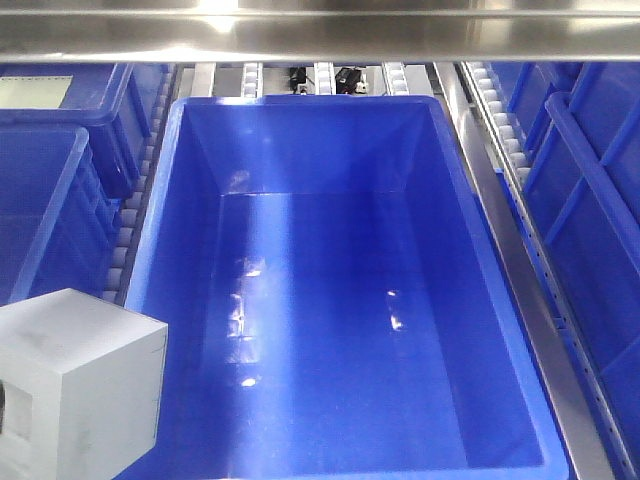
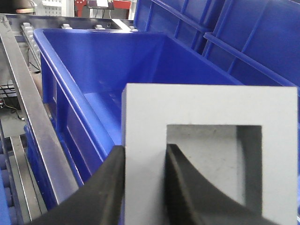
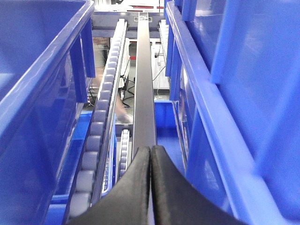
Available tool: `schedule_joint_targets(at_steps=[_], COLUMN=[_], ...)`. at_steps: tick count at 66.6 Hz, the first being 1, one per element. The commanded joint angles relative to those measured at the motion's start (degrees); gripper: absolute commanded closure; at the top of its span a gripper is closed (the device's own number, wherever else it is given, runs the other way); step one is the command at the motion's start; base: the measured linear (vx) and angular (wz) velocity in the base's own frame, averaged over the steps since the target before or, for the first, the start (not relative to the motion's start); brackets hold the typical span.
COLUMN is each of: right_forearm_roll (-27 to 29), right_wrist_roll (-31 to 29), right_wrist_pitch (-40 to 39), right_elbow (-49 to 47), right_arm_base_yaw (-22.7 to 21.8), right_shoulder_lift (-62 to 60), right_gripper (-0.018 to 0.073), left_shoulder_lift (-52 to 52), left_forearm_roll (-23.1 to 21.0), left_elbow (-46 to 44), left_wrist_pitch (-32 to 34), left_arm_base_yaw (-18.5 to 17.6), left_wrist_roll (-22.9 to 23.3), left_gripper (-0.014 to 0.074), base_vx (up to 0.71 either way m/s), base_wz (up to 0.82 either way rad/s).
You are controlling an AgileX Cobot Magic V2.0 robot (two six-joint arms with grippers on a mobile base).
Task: Sort gray base to blue bin
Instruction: 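Turn the base to face the large empty blue bin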
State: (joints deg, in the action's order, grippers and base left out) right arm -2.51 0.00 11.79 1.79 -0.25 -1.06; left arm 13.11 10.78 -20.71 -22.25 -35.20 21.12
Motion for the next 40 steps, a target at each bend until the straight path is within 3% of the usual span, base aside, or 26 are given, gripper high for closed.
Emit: schedule_joint_targets(at_steps=[1, 40], right_forearm_roll=[-0.5, -0.5], right_wrist_roll=[-0.7, -0.7], right_wrist_pitch=[-4.5, -4.5], right_elbow=[0.3, 0.3], right_arm_base_yaw=[-0.1, -0.1], right_shoulder_lift=[-0.4, -0.4], right_gripper=[0.0564, 0.0564], left_shoulder_lift=[0.7, 0.7], left_forearm_roll=[0.0, 0.0], left_elbow=[-1.7, -1.7], left_wrist_pitch=[6.1, 6.1], left_arm_base_yaw=[-0.3, -0.3], left_wrist_roll=[0.4, 0.4], left_gripper=[0.0603, 0.0603], base_vx=[0.07, 0.03], base_wz=[0.01, 0.01])
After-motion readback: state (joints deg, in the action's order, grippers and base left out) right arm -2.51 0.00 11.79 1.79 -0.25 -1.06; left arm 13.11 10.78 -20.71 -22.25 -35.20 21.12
